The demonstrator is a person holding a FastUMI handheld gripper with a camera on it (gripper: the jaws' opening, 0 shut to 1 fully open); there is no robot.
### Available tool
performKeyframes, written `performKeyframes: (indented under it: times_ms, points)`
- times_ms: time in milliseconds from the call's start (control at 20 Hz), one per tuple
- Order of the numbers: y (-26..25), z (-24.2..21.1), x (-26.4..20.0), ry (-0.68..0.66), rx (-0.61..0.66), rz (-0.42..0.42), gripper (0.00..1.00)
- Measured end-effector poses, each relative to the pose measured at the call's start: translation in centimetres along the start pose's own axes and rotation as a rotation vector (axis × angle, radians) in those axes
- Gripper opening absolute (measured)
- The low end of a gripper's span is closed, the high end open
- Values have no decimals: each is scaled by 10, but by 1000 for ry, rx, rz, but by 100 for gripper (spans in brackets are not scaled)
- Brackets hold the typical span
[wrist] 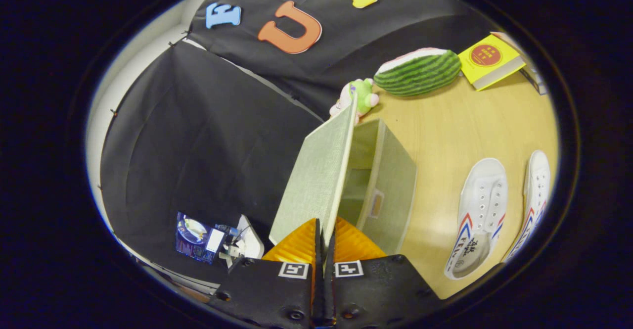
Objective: Open the storage box then place both shoes into the box .Put the left shoe in first, then the right shoe, with the right side of both shoes facing outward in a uniform manner.
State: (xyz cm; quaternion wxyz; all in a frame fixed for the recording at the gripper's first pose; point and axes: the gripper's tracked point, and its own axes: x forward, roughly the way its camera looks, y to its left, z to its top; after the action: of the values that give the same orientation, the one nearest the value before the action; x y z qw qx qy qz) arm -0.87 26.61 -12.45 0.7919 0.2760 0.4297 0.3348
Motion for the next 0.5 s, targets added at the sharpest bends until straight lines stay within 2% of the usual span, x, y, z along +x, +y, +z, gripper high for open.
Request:
performKeyframes:
  times_ms: [500]
  points:
    - [113, 8, 25, -11, -132, 23, 6]
